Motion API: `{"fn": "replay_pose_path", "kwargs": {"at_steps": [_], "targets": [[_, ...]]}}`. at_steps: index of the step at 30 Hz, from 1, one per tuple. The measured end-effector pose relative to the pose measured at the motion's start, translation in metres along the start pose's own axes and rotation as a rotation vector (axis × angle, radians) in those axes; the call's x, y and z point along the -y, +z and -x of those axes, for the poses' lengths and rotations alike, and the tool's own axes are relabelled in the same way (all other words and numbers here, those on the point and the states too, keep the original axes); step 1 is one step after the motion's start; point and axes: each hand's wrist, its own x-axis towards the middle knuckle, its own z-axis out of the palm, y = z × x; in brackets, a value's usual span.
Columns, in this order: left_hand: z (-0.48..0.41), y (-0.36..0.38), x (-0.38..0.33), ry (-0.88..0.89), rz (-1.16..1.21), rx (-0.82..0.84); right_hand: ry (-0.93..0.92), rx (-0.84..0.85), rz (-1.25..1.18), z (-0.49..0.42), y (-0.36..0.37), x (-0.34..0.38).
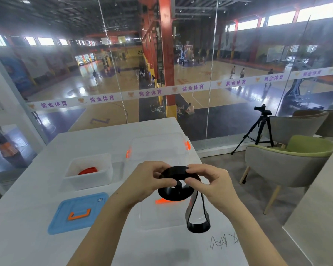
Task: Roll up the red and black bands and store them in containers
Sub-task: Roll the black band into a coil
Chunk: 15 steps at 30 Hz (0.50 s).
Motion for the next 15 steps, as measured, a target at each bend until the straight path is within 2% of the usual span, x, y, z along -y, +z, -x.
{"fn": "replay_pose_path", "kwargs": {"at_steps": [4,10,13,15], "targets": [[-0.002,0.0,-0.001,0.009,0.062,-0.047,-0.008,-0.052,-0.088,-0.003,0.001,-0.005],[-0.002,0.006,0.001,-0.016,0.403,-0.182,0.032,-0.169,-0.234,-0.003,0.001,-0.013],[-0.001,0.01,0.006,-0.075,0.458,-0.096,0.035,-0.217,-0.211,-0.004,0.004,-0.015],[0.0,0.008,0.009,-0.083,0.386,-0.046,0.037,-0.214,-0.192,-0.004,0.003,-0.016]]}}
